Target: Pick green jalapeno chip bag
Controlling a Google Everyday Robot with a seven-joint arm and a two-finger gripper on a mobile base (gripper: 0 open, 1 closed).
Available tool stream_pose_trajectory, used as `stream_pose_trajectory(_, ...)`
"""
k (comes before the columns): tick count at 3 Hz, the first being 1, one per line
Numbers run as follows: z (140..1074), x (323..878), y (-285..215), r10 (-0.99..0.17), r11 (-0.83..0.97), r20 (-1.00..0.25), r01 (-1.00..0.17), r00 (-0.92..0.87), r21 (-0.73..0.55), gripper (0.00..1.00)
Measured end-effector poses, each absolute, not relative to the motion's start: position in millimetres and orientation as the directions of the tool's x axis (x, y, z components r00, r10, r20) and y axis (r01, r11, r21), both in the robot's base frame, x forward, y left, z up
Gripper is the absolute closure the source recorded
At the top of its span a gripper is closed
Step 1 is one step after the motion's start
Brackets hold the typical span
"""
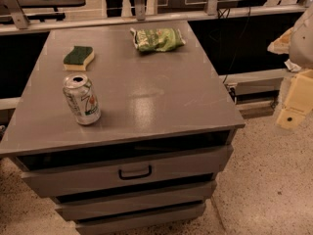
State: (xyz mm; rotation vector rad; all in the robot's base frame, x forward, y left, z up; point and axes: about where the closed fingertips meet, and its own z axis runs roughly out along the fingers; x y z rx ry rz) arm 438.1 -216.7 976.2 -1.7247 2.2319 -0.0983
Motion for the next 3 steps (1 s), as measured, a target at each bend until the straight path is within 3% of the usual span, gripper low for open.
stream_pose_trajectory(2,969,460,-213,-0.943,0.282,-0.255,-0.921,-0.214,-0.269,0.00)
stream_pose_trajectory(3,951,522,-204,-0.905,0.328,-0.375,-0.893,-0.202,-0.308,0.00)
